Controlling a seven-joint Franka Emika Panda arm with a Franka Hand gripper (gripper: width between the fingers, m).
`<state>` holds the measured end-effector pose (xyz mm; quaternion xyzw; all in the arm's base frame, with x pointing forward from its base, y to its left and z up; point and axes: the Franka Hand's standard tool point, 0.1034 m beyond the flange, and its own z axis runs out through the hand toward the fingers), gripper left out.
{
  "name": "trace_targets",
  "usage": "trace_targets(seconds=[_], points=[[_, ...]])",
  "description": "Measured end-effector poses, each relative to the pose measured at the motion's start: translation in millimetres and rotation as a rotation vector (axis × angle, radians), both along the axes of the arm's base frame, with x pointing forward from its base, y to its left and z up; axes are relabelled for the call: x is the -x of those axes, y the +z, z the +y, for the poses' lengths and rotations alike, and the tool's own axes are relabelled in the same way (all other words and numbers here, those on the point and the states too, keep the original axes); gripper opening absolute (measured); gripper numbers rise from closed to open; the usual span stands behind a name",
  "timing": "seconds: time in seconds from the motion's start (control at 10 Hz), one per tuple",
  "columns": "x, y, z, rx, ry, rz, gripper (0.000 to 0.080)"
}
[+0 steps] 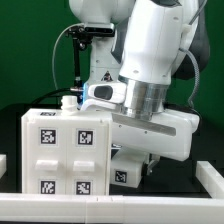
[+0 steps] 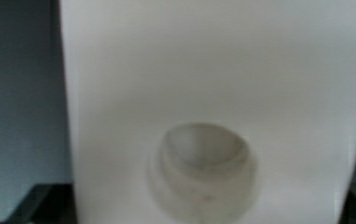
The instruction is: Assemble cabinet
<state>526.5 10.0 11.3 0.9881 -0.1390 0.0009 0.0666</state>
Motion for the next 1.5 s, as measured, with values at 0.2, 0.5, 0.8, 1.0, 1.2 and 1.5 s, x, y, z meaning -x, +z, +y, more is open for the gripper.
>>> trace_targets(seconds=[0.2, 0.5, 0.8, 1.0, 1.2, 1.5], points=[[-0.7, 0.5, 0.2, 0.000, 0.001, -0.001, 0.0573], [0.1, 2.9, 1.7, 0.011, 0.023, 0.014, 0.0573], [-4.8, 27.6, 14.4, 0.082, 0.085, 0.100, 0.0572], [1.3, 19.8, 25.4, 0.152, 0.070, 0.133, 0.0572], [6.2, 13.4, 40.5, 0.235, 0.067, 0.175, 0.0572], [-3.2, 28.5, 43.8, 0.405, 0.185, 0.223, 0.0569]])
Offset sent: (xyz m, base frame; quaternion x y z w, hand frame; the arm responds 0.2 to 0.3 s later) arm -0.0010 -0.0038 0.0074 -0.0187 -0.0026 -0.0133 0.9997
